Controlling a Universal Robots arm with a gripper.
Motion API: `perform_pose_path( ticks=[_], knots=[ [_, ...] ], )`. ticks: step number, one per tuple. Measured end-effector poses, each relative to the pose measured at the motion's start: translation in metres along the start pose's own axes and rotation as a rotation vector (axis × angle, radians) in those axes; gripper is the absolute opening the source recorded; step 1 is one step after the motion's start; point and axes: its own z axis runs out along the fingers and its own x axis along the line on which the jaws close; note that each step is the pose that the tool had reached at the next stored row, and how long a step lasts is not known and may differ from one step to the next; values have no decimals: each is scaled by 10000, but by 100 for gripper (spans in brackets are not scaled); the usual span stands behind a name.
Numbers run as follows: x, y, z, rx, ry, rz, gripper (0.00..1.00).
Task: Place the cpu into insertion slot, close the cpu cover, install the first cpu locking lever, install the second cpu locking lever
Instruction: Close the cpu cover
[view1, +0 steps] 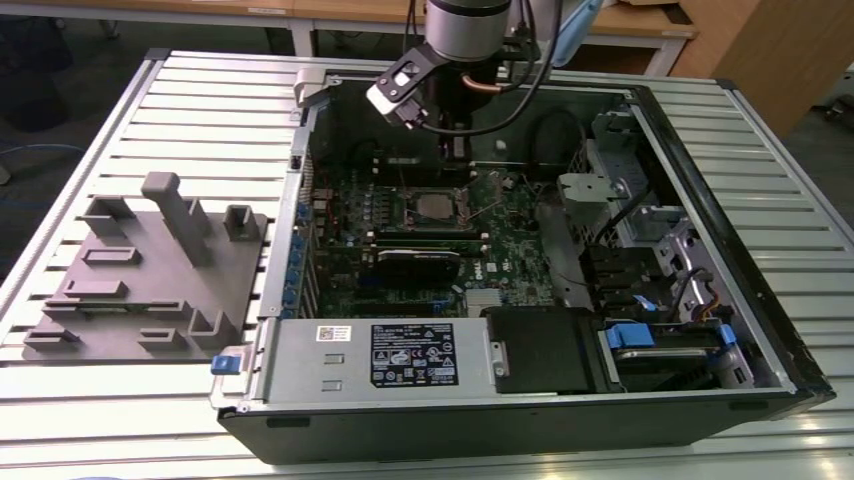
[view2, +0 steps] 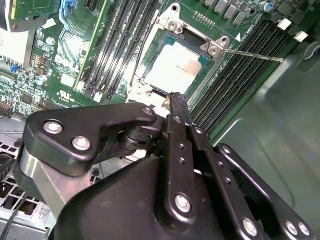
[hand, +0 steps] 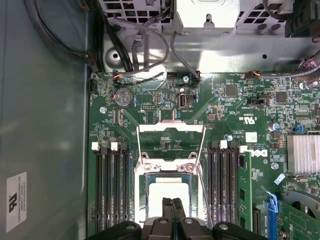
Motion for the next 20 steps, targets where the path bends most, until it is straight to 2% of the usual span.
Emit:
perform_pose_path(
  ticks=[9,11,20],
  knots=[
    [1,3,-11,-2,4,1,10],
    [0,4,-55,-1,1,0,10],
    [0,4,-57,0,1,0,10]
  ],
)
